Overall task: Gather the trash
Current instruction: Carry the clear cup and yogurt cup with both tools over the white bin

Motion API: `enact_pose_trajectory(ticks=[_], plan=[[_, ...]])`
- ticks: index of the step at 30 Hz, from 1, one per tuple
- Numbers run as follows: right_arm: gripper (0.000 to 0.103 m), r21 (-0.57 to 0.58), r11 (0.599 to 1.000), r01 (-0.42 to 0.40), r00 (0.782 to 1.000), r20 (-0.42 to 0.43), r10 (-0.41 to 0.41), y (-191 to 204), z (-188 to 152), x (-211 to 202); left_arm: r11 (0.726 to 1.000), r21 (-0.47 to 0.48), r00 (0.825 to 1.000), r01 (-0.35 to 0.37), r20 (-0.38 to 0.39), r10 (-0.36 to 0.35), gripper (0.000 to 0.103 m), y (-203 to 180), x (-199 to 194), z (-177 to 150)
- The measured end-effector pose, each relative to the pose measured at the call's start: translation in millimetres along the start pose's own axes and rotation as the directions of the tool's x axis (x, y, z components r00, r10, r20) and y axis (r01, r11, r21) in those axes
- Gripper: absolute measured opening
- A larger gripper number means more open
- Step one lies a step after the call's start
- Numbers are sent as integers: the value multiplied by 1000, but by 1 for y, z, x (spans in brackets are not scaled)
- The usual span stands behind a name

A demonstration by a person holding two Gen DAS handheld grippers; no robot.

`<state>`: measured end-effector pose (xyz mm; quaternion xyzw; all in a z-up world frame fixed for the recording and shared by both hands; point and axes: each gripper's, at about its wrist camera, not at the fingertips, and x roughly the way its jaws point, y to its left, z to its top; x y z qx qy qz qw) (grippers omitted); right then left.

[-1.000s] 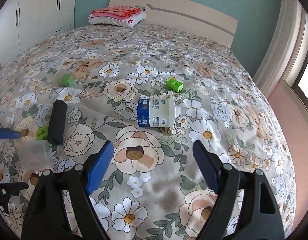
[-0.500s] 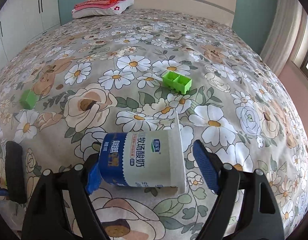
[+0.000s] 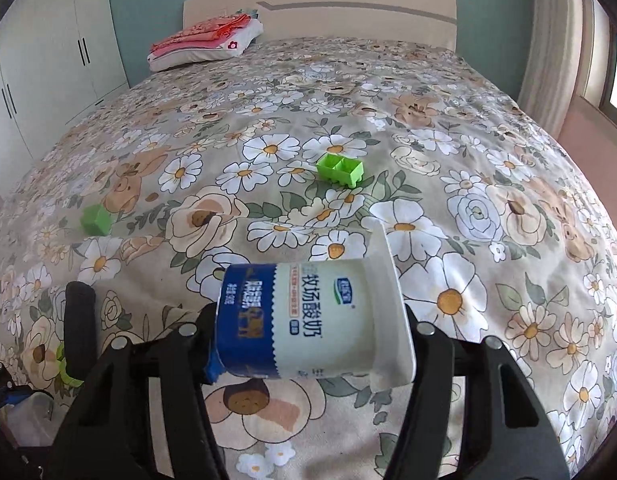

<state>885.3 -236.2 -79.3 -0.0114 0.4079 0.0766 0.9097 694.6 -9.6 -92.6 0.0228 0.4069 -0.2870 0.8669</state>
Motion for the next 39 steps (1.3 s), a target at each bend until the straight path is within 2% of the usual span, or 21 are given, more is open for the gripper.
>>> enact_pose_trajectory(ticks=[6, 12, 15, 22, 24, 30, 34, 39], plan=[[60, 25, 999, -29, 998, 48, 28, -1, 2, -73, 998, -29, 997, -53, 56, 55, 49, -20, -58, 11], [60, 15, 998, -63, 992, 110, 61, 10, 3, -177, 992, -48, 986, -114, 117, 119, 49, -58, -145, 21], [60, -10, 998, -67, 987, 148, 68, 21, 0, -238, 985, -43, 974, -169, 145, 173, 49, -84, -194, 24], [60, -68, 994, -84, 966, 239, 98, 43, -17, -388, 958, -76, 931, -278, 225, 288, 49, -141, -311, 22], [60, -96, 992, -79, 958, 269, 102, 51, -28, -430, 948, -87, 915, -308, 245, 320, 49, -159, -340, 17], [60, -168, 983, -71, 938, 325, 123, 78, -71, -535, 926, -125, 886, -357, 268, 378, 49, -204, -409, -6], [60, -213, 975, -60, 929, 346, 133, 96, -106, -589, 915, -145, 869, -377, 288, 403, 49, -225, -446, -30], [60, -245, 967, -73, 915, 368, 163, 113, -156, -639, 907, -169, 857, -385, 299, 419, 49, -242, -481, -66]])
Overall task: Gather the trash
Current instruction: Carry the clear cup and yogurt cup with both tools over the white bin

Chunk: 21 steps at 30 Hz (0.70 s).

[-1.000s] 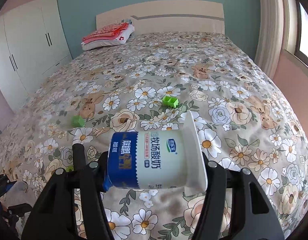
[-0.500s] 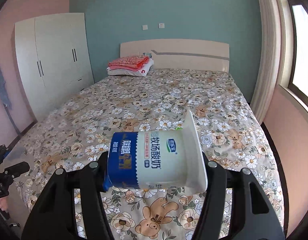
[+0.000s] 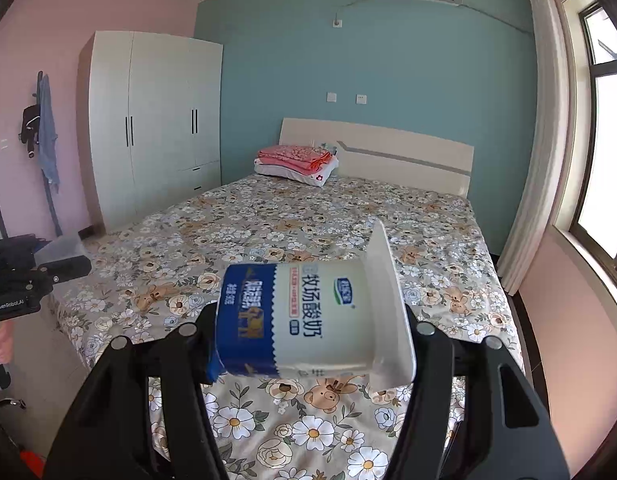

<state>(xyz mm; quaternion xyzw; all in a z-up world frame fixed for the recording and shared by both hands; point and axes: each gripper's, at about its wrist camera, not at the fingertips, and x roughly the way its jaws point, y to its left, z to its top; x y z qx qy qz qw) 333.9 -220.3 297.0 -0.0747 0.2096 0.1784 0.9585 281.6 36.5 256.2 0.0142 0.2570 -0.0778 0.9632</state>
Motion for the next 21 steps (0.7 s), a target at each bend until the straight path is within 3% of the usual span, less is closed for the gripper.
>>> enact_pose_trajectory(ticks=[10, 21], plan=[[60, -53, 996, -70, 997, -44, 68, 57, -73, -60, 1000, 6, 999, -10, -54, 10, 49, 9, -43, -65], [60, -51, 986, -159, 975, -165, 148, 96, -161, -56, 998, -11, 980, 64, -186, -65, 49, 27, -34, -165]])
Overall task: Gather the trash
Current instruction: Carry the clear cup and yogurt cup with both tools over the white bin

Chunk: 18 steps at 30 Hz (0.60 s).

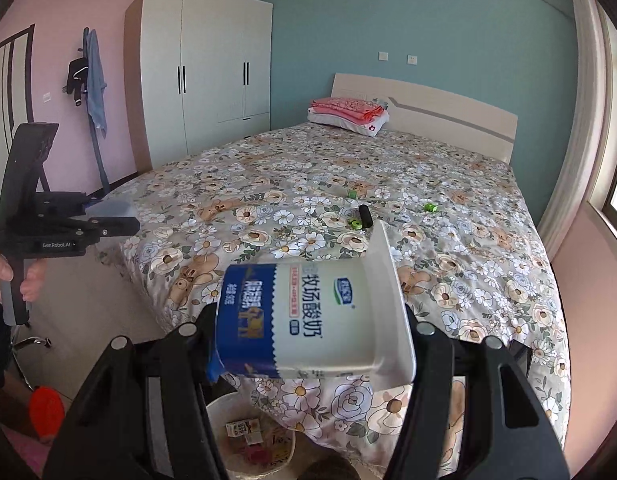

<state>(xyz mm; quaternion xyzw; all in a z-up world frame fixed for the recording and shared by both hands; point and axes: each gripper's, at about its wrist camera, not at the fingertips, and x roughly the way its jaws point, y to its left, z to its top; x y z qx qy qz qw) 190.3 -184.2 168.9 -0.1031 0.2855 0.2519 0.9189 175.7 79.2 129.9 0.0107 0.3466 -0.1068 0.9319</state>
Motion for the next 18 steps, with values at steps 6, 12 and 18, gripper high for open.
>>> enact_pose_trajectory(ticks=[6, 12, 18], plan=[[60, 6, 998, -62, 995, -76, 63, 21, -41, 33, 1000, -3, 995, 30, -99, -30, 49, 0, 32, -52], [60, -1, 996, -93, 982, -167, 91, 42, -87, 72, 999, 2, 979, 53, -199, -52, 49, -6, 67, -104], [60, -40, 992, -116, 957, -271, 101, 64, -134, 109, 996, -24, 941, 86, -328, -89, 49, -12, 110, -161]])
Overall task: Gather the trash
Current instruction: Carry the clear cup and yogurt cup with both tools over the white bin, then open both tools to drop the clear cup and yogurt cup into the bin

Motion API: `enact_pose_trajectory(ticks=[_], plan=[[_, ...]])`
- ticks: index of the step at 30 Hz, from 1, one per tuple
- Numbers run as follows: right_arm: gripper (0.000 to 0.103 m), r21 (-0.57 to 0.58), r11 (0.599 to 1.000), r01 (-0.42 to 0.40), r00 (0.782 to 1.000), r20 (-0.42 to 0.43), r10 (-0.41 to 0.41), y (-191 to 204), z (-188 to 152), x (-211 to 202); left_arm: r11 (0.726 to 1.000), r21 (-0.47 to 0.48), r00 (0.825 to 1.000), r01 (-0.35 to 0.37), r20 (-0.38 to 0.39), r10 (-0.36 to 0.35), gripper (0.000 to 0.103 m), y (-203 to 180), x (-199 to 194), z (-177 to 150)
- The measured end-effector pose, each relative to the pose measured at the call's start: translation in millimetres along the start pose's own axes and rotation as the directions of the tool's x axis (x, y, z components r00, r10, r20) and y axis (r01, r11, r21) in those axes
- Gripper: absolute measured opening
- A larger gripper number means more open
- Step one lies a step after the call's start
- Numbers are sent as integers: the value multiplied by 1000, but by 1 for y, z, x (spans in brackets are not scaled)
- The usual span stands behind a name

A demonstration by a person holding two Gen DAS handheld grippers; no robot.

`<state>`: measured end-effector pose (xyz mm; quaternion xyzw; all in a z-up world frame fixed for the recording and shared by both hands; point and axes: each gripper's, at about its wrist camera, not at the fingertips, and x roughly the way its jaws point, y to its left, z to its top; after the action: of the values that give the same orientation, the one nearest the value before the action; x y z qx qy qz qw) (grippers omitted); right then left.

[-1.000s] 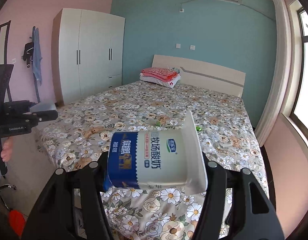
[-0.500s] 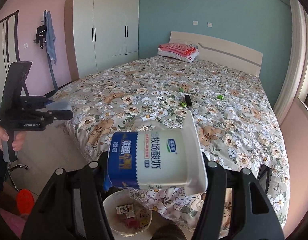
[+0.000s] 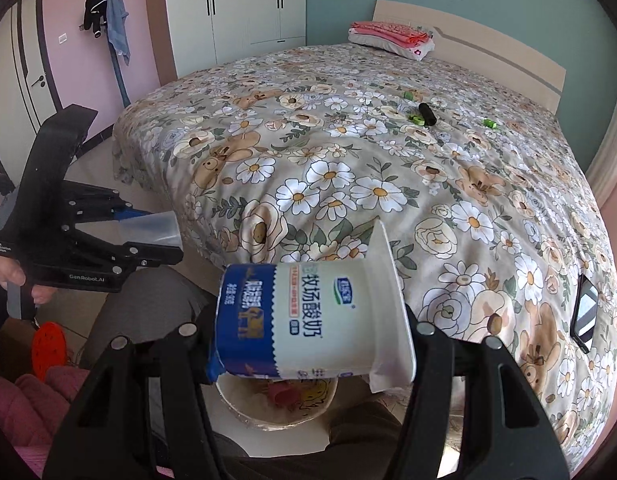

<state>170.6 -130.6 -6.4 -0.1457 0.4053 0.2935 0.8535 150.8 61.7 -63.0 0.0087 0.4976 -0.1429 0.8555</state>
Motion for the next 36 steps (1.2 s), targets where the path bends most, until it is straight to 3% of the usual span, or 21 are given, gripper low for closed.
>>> enact_pose_trajectory(ticks=[5, 12, 25, 36], plan=[[60, -18, 1000, -26, 995, -101, 24, 13, -33, 43, 998, -52, 995, 17, -98, -22, 49, 4, 48, -32], [60, -20, 997, -76, 970, -233, 69, 27, -76, 99, 995, -96, 972, 23, -229, -45, 49, 7, 104, -64], [60, 50, 988, -144, 896, -418, 152, 37, -135, 195, 983, -185, 928, 13, -364, -81, 49, 6, 181, -87], [60, 181, 976, -121, 823, -531, 201, 20, -165, 270, 977, -213, 878, -10, -469, -93, 49, 2, 245, -94]])
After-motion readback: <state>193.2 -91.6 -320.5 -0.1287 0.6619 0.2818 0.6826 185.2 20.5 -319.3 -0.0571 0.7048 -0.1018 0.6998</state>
